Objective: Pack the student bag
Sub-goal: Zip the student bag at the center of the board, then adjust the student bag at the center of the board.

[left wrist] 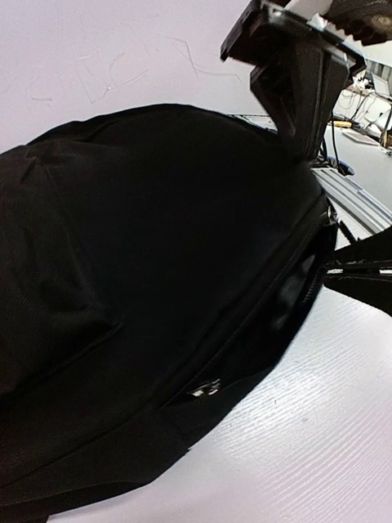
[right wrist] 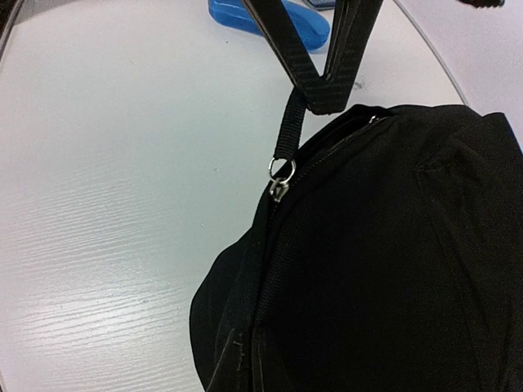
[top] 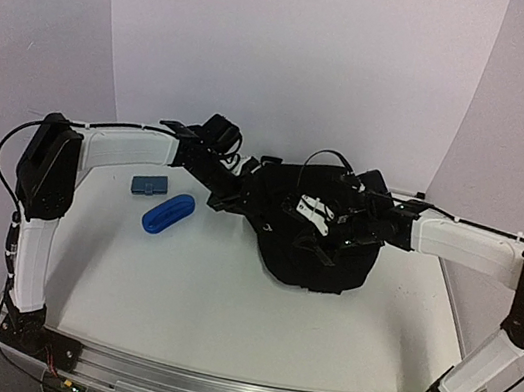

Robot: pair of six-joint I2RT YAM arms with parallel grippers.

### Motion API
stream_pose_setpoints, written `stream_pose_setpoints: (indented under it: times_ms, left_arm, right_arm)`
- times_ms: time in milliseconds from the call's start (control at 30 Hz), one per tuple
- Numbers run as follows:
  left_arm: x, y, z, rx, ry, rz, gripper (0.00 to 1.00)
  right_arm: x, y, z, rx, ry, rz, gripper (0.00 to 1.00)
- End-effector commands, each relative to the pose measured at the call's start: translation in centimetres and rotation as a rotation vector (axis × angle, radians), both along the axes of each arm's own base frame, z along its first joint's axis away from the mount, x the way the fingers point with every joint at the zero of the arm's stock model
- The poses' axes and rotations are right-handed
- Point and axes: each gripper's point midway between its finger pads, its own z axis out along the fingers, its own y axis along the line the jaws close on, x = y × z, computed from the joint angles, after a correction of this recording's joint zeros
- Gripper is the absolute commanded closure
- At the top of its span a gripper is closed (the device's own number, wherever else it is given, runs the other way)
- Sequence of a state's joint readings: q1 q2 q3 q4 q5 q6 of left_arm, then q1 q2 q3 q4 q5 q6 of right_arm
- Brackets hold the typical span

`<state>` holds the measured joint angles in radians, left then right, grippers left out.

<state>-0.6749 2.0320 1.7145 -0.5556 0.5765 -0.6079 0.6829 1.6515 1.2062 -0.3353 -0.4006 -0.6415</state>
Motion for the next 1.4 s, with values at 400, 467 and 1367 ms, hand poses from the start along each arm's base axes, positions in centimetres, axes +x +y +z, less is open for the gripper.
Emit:
stream_pose_setpoints:
  times_ms: [400,467,1367]
  left_arm:
    - [8.3,5.0,0.1,0.040,-0.080,0.182,1.00]
    - [8.9,6.7,-0.6,0.083,-0.064,0.235,1.00]
    - [-7.0,4.9,0.7,-0.013,0.026,0.115,0.14]
  right_arm:
    - [-9.2,-6.3,-4.0,-0.181,0.117,0.081,1.00]
    - [-9.6,-6.1,-3.6,-0.163,0.126,0.091,1.00]
    - [19.5,-3.2,8.6,0.261,0.115,-0.492,0.02]
